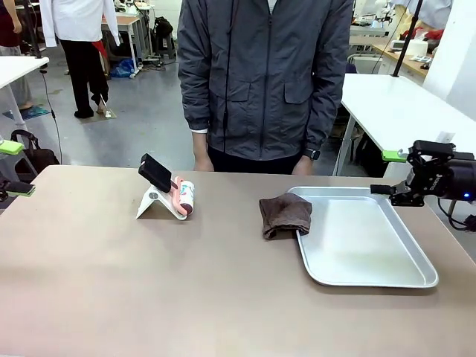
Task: Clean the surface of the table.
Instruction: Return the Lint Roller and towel to their original positions.
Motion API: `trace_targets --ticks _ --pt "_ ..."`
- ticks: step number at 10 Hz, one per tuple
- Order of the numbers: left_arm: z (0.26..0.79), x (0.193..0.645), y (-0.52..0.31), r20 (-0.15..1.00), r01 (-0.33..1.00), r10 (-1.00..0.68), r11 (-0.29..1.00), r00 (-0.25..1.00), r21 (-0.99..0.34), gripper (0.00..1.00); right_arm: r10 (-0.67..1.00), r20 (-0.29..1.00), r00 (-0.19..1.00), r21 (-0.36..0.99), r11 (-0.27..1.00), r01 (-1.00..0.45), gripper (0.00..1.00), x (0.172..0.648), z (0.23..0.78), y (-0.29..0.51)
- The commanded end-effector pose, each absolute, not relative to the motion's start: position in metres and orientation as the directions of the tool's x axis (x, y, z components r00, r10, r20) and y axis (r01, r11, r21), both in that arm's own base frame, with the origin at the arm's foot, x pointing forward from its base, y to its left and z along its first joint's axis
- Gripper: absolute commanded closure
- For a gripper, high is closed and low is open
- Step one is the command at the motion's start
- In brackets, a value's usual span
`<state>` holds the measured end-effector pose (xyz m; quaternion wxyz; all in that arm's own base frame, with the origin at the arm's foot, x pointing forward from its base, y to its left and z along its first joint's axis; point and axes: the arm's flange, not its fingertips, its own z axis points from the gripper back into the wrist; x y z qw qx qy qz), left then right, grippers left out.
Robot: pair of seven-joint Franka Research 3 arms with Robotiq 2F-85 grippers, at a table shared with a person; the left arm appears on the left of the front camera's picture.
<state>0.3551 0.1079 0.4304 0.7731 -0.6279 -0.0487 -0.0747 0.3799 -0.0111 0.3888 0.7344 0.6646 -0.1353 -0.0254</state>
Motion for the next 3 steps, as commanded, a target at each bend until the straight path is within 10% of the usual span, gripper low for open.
trace_targets --ticks 1,3 --pt "0.4311 0.3501 0.1090 0.179 0.188 -0.064 0.196 0.982 -0.962 0.00 -0.212 0.157 0.965 0.984 0.112 -0.135 0.00 0.3778 0.3937 -0.0124" --pt "0.4311 0.3501 0.1090 0.179 0.188 -0.064 0.196 0.982 -0.962 0.00 -0.212 0.157 0.965 0.984 0.112 -0.135 0.00 0.3778 0.3937 -0.0124"
